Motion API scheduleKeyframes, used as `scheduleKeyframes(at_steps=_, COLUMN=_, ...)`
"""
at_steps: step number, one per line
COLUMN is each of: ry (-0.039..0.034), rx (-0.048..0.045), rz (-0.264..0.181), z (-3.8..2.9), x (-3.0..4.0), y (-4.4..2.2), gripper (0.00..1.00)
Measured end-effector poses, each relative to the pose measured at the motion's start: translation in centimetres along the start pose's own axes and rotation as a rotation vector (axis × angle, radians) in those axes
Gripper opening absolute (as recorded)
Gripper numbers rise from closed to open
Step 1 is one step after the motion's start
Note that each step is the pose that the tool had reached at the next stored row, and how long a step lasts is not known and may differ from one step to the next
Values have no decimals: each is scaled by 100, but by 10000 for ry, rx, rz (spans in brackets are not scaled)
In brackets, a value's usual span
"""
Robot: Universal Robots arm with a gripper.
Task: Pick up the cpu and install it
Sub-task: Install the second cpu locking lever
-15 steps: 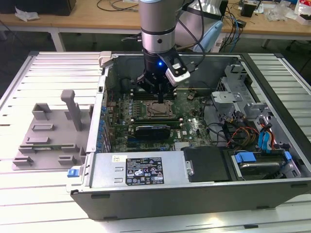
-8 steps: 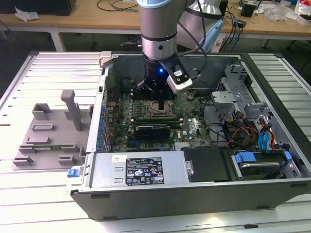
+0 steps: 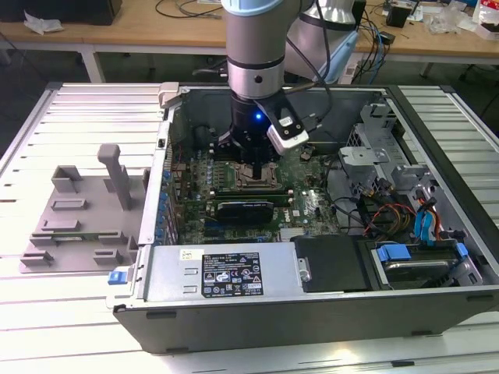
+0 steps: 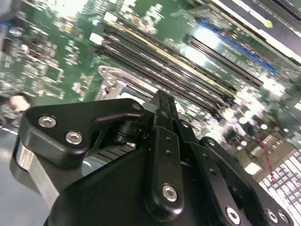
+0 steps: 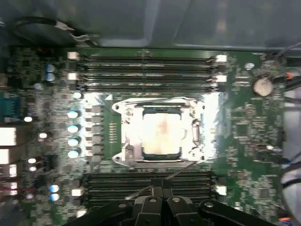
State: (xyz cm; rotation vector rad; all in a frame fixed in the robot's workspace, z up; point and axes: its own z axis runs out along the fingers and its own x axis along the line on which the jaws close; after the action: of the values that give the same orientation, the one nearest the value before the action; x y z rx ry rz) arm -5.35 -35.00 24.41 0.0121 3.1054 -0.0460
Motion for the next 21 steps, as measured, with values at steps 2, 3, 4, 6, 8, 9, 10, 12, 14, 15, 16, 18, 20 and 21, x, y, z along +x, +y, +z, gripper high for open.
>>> scheduleKeyframes(at_steps=2, ry=17, rx=-2, rz=0, z=1, x=0, y=0, gripper=11)
scheduleKeyframes(at_steps=3, ry=25, rx=-5, rz=-19, z=2, x=-1, y=-8, gripper=11)
scheduleKeyframes(at_steps=4, ry=28, rx=-9, rz=-207, z=4, x=1, y=-10, gripper=11)
scheduleKeyframes(at_steps=6, ry=10, rx=-23, rz=-847, z=11, x=9, y=-12, gripper=11)
scheduleKeyframes(at_steps=8, ry=3, rx=-33, rz=-1092, z=28, x=40, y=-13, gripper=11)
scheduleKeyframes(at_steps=9, ry=2, rx=-33, rz=-1113, z=32, x=53, y=-13, gripper=11)
scheduleKeyframes(at_steps=10, ry=2, rx=-34, rz=-1140, z=40, x=81, y=-13, gripper=11)
scheduleKeyframes(at_steps=12, ry=1, rx=-35, rz=-1160, z=62, x=101, y=-12, gripper=11)
scheduleKeyframes(at_steps=14, ry=1, rx=-36, rz=-1158, z=109, x=108, y=-12, gripper=11)
scheduleKeyframes(at_steps=15, ry=1, rx=-34, rz=-1158, z=112, x=108, y=-12, gripper=11)
scheduleKeyframes(at_steps=16, ry=1, rx=-34, rz=-1158, z=112, x=108, y=-12, gripper=11)
scheduleKeyframes(at_steps=18, ry=1, rx=-35, rz=-1158, z=114, x=108, y=-12, gripper=11)
scheduleKeyframes(at_steps=20, ry=1, rx=-36, rz=-1156, z=148, x=115, y=-11, gripper=11)
scheduleKeyframes(at_steps=21, ry=1, rx=-36, rz=-1157, z=171, x=121, y=-10, gripper=11)
